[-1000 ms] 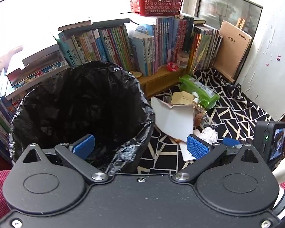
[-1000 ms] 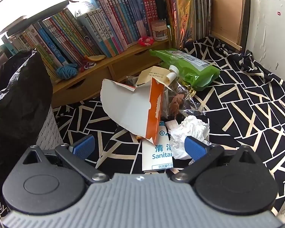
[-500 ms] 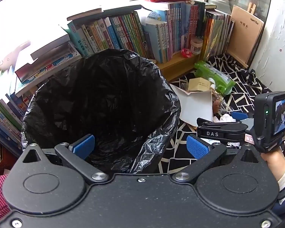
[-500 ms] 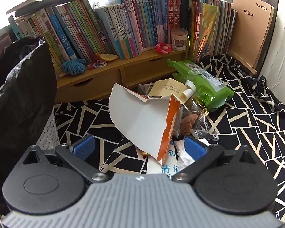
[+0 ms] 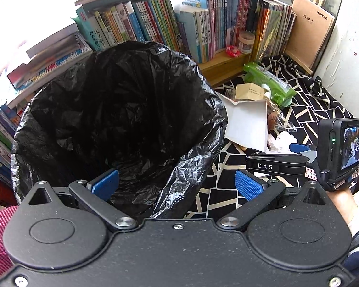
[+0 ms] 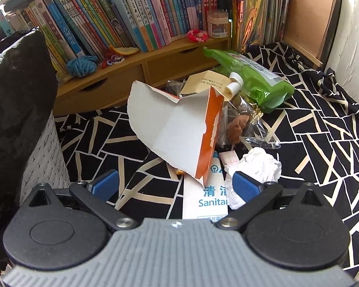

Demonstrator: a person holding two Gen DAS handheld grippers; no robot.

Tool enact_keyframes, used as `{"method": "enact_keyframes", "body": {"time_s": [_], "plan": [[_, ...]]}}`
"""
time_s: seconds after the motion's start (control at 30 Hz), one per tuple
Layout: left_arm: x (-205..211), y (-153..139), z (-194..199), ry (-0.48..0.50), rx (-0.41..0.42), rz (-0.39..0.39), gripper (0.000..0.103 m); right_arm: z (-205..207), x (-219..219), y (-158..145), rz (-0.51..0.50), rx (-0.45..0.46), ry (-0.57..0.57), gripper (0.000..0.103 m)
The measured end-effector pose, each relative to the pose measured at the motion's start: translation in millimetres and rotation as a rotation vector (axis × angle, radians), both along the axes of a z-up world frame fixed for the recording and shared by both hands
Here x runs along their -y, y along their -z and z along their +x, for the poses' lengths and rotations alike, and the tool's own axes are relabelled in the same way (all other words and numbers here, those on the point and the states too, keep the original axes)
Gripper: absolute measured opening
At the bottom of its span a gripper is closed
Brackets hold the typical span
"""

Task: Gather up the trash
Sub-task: 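Move the right gripper toward the crumpled white tissue on the cloth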

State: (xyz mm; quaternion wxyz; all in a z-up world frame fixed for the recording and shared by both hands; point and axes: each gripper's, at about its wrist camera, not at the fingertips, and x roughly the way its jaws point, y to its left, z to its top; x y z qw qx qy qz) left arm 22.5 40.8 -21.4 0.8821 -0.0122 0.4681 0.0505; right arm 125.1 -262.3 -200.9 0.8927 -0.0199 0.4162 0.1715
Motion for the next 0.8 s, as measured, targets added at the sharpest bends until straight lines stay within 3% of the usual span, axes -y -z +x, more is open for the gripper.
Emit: {"method": "enact_keyframes", "body": {"time_s": [0.8], "plan": [[-6, 22, 4, -0.012, -0.067, -0.019, 0.103, 10, -7, 57, -0.133, -0.149, 0.025, 0.103]]}}
